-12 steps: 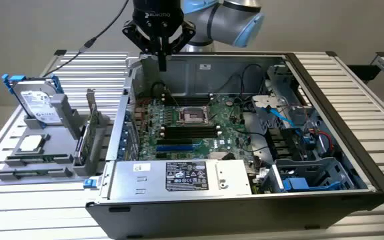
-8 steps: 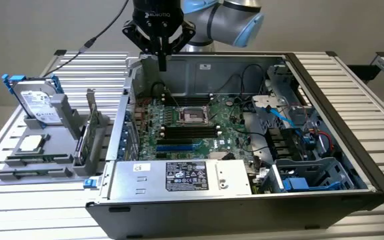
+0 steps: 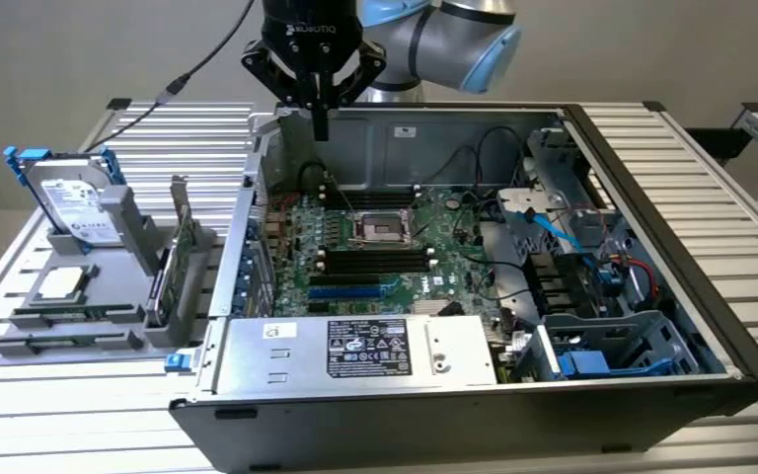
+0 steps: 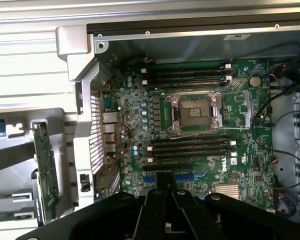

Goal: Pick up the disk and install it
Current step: 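Reach for the disk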

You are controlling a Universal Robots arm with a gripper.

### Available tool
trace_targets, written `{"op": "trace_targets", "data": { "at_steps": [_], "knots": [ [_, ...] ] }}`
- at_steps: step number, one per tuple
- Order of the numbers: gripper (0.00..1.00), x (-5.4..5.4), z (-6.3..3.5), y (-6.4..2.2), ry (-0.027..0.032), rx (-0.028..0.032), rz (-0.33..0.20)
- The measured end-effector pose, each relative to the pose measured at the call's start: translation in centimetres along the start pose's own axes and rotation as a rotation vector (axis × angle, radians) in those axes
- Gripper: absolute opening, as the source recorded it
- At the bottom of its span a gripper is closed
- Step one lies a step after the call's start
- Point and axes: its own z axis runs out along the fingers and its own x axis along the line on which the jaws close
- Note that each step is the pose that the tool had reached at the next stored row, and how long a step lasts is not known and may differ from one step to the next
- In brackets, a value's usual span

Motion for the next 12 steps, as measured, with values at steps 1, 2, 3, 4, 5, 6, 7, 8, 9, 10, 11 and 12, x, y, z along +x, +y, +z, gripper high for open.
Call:
{"op": "trace_targets", "data": {
  "at_steps": [1,2,3,4,5,6,7,8,9,10,11,12],
  "knots": [
    [0.11,0.0,0.0,0.0,0.0,0.0,0.0],
    [0.11,0.0,0.0,0.01,0.0,-0.0001,0.0],
    [0.11,0.2,0.0,0.0,0.0,-0.0001,0.0],
    [0.11,0.5,-0.01,-0.02,0.0001,0.0,0.0],
    [0.11,1.0,-0.02,-0.06,0.0,0.0001,0.0],
    [0.11,1.4,-0.03,-0.09,0.0,0.0001,0.0],
    [0.11,1.9,-0.04,-0.13,0.0,0.0,0.0],
    [0.11,2.3,-0.04,-0.16,-0.0001,0.0,0.0],
    [0.11,2.8,-0.05,-0.19,-0.0001,0.0,0.0],
    [0.11,3.2,-0.06,-0.22,0.0,0.0001,0.0],
    [0.11,3.6,-0.06,-0.25,-0.0001,0.0,0.0],
    [0.11,4.1,-0.07,-0.29,0.0,0.0,0.0]
  ]
}}
